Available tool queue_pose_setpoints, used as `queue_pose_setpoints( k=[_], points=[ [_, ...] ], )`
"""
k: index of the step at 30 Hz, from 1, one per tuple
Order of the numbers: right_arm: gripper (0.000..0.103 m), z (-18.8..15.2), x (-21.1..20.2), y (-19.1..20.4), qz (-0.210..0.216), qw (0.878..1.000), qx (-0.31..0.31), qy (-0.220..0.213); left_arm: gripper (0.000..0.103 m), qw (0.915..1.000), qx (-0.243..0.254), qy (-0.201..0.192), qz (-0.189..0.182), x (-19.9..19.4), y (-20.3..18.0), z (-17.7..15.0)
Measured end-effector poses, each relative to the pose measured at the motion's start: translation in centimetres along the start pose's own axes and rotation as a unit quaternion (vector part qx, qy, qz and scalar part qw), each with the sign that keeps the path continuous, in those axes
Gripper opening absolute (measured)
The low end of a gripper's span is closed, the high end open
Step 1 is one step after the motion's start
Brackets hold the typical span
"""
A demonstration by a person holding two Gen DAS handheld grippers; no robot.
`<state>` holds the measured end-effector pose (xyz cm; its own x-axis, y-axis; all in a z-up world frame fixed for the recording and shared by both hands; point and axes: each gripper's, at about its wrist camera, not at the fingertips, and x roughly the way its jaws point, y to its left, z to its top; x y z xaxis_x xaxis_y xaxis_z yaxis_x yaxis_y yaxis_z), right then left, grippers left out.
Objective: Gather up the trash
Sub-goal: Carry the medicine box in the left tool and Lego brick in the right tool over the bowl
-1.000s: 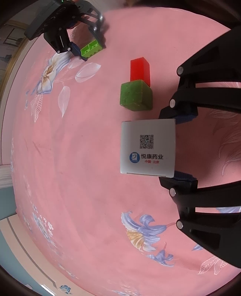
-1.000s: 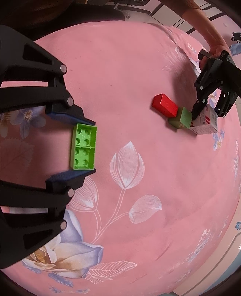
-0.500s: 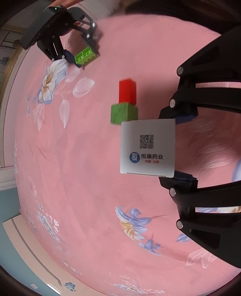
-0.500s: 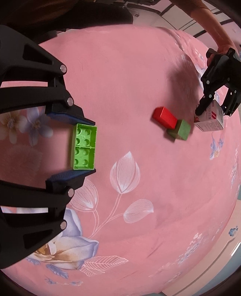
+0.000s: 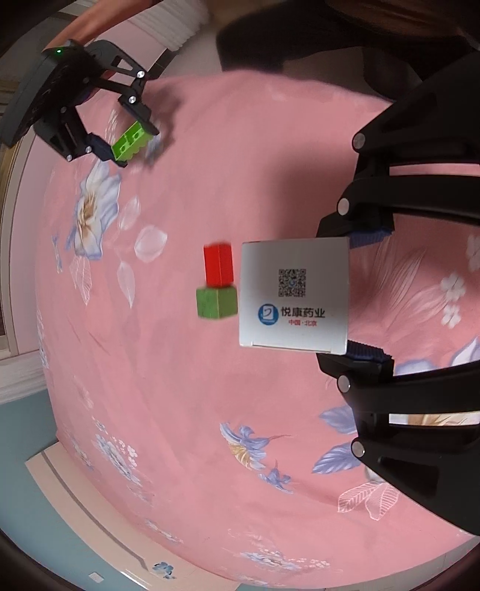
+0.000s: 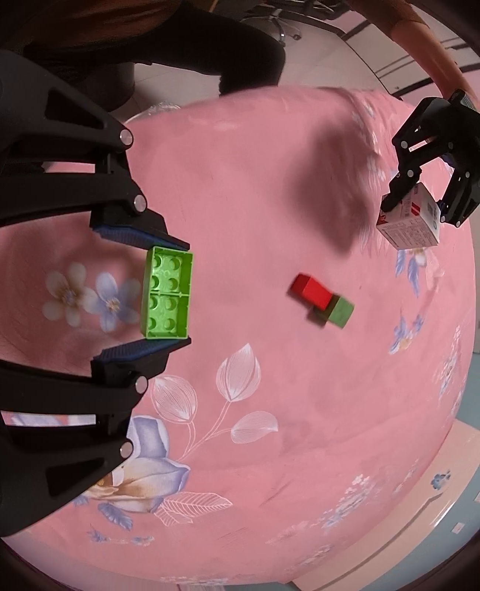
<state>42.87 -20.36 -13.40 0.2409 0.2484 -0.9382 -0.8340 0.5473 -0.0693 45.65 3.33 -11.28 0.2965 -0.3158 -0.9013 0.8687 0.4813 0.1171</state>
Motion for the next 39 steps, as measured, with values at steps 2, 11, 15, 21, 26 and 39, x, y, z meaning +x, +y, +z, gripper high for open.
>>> queue_pose_setpoints(
  k=[2, 11, 15, 21, 26, 39],
  points=[
    [0.045, -0.1, -0.7, 0.9, -0.002, 1.0, -0.006, 0.0, 0.045, 1.0, 0.005, -0.002, 0.001, -0.7, -1.0, -0.1],
    [0.045, -1.3, -3.6, 5.5, -0.013, 0.999, -0.04, 0.0, 0.045, 0.9996, 0.027, -0.008, 0.003, -3.3, -6.4, -0.7],
    [0.045, -1.9, -4.6, 7.8, -0.021, 0.998, -0.056, 0.0, 0.045, 0.9992, 0.037, -0.013, 0.002, -4.1, -8.9, -1.0],
    [0.045, -2.9, -5.5, 11.5, -0.023, 0.996, -0.086, -0.004, 0.045, 0.998, 0.061, -0.016, -0.002, -4.8, -13.2, -1.5],
    [0.045, -3.4, -5.7, 14.1, -0.019, 0.994, -0.104, -0.006, 0.045, 0.9961, 0.084, -0.021, -0.015, -5.0, -16.7, -2.0],
    [0.045, -5.2, -4.1, 21.7, -0.004, 0.988, -0.154, -0.005, 0.045, 0.9933, 0.105, -0.02, -0.044, -3.7, -23.1, -4.7]
  ],
)
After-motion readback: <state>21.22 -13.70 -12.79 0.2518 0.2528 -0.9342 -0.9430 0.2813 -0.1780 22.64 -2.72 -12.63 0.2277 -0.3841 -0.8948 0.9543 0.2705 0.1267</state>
